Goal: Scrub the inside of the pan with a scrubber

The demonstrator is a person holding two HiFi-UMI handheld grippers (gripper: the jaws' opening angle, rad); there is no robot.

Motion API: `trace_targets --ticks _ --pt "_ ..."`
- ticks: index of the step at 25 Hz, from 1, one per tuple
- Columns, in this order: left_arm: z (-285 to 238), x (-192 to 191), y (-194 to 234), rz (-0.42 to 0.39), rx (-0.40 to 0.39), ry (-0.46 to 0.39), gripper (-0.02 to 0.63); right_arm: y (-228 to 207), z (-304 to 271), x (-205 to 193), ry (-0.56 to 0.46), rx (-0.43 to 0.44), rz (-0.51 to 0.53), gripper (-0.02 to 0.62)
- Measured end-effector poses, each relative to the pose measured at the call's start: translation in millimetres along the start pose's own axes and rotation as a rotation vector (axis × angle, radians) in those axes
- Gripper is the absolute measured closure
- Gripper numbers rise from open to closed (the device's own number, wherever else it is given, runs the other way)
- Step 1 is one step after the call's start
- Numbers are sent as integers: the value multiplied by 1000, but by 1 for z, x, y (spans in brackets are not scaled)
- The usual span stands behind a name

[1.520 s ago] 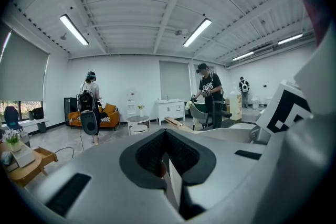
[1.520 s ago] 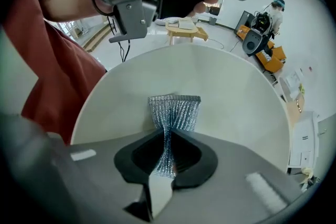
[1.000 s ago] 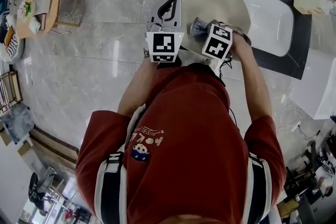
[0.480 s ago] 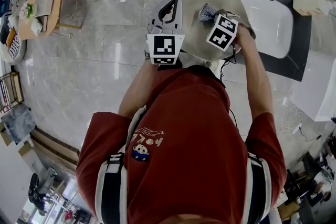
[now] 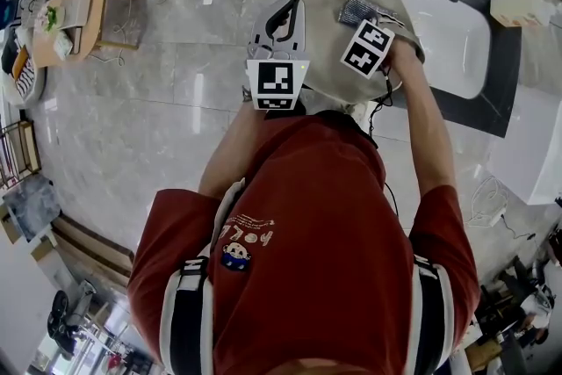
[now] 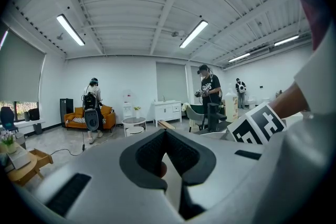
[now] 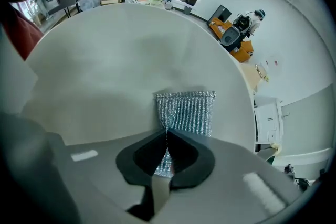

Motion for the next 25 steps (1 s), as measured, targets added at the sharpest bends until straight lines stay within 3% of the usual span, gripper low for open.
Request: trace_targets --ticks 7,19,25 --pt "0 1 -2 4 -8 -3 601 14 8 -7 26 60 10 577" --pt "-3 2 -11 4 -35 -7 601 76 31 -14 55 280 28 577" --pt "-4 4 -17 3 -47 -11 601 77 37 -15 -13 241 -15 577"
Point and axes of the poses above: the fingertips, and each gripper's own axes: z backward along the fingers, y to its left, x out of its top, the point moved 4 cm from there along z, backward along the fingers, and after that the axes turned 4 degrees about x, right-handed, at the moved point
